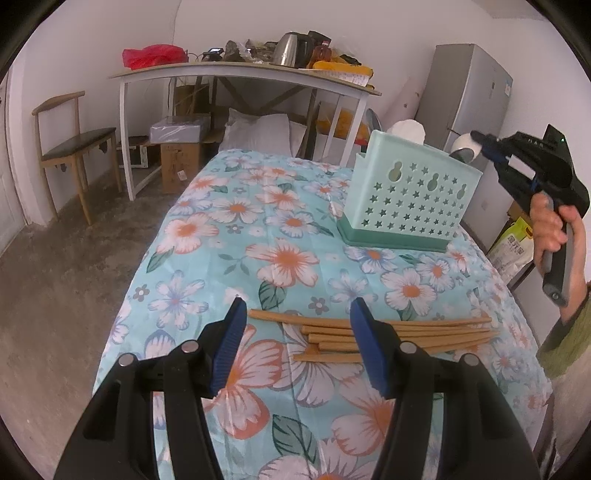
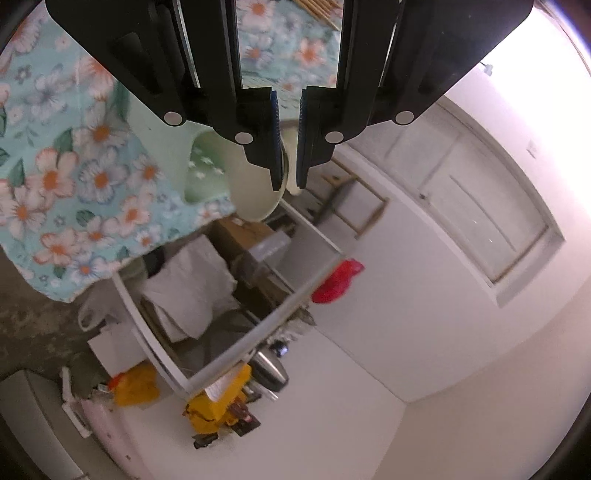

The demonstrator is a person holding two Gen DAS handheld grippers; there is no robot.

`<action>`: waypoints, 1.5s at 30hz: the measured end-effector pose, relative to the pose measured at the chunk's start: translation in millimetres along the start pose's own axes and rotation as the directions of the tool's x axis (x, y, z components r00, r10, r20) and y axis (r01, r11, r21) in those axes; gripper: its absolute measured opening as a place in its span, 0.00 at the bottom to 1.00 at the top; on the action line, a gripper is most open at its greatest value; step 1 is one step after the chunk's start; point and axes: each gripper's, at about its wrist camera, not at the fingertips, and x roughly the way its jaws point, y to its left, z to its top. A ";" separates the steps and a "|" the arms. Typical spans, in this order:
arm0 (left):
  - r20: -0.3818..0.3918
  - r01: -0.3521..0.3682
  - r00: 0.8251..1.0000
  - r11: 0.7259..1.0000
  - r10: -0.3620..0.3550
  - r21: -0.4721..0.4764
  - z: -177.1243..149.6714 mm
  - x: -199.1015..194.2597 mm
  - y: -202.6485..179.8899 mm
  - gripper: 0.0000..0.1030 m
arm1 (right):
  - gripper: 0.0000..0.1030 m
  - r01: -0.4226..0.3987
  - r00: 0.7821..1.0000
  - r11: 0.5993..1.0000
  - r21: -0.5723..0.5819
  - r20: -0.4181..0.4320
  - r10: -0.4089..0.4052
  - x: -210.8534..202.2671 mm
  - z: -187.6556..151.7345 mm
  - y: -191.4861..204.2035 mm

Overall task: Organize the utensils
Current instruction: 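Lift the white spoon and lower it into the mint holder with the right gripper, then move the left gripper to the wooden chopsticks on the cloth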

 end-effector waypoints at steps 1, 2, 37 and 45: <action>0.002 0.002 1.000 1.000 -0.002 0.000 -0.2 -0.6 -0.7 0.55 | 0.10 0.021 1.000 1.000 -0.010 -0.001 -0.021 0.1 -0.5 1.5; 0.003 0.003 1.000 1.000 -0.003 -0.001 -0.4 -1.6 -0.5 0.55 | 0.11 0.035 0.999 0.999 -0.017 -0.001 -0.035 1.4 -0.2 1.3; -0.014 0.065 0.998 0.986 -0.063 0.153 -9.6 -3.9 -30.8 0.55 | 0.28 0.521 0.835 0.848 -0.096 -0.148 -0.530 -81.2 -212.7 12.2; -0.086 -0.019 0.994 0.903 0.062 0.430 -15.7 57.2 -82.3 0.55 | 0.28 0.505 0.856 0.863 -0.020 -0.114 -0.504 -101.4 -211.0 0.1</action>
